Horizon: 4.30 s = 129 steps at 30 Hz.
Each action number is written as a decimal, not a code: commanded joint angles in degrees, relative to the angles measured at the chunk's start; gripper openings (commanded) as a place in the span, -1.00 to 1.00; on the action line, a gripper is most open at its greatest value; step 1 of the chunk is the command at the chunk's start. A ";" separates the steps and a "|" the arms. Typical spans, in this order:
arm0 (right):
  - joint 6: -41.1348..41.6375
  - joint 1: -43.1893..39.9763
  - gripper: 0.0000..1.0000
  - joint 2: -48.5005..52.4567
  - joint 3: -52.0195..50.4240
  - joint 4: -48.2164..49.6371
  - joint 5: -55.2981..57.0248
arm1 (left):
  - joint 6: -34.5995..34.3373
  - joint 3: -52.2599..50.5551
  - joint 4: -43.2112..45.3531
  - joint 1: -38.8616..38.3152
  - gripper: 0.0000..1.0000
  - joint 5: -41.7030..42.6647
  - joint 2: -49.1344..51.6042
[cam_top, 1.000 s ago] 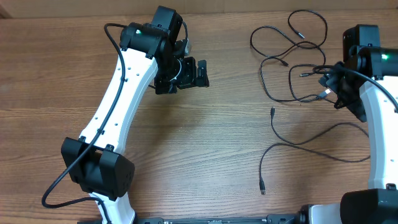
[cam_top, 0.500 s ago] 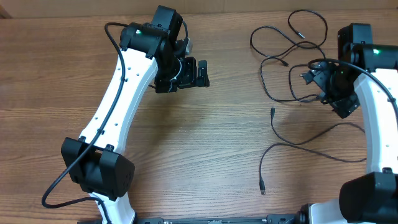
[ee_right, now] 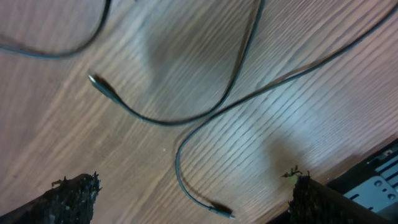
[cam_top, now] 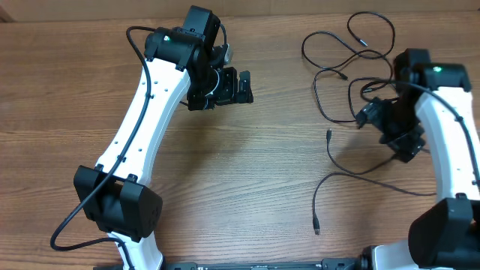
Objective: Untangle cables
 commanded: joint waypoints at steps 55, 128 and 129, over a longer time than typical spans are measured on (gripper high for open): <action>8.83 15.28 -0.93 0.42 -22.32 25.07 -10.54 | 0.66 0.70 0.02 0.09 0.99 -0.37 -2.03; -6.21 15.28 1.00 -22.45 -2.73 24.48 1.53 | -18.64 0.68 -10.97 -28.04 0.99 -43.19 -29.22; -6.21 15.28 1.00 -22.45 -2.73 24.11 1.53 | -18.60 0.68 -10.67 -27.32 0.99 -42.62 -30.05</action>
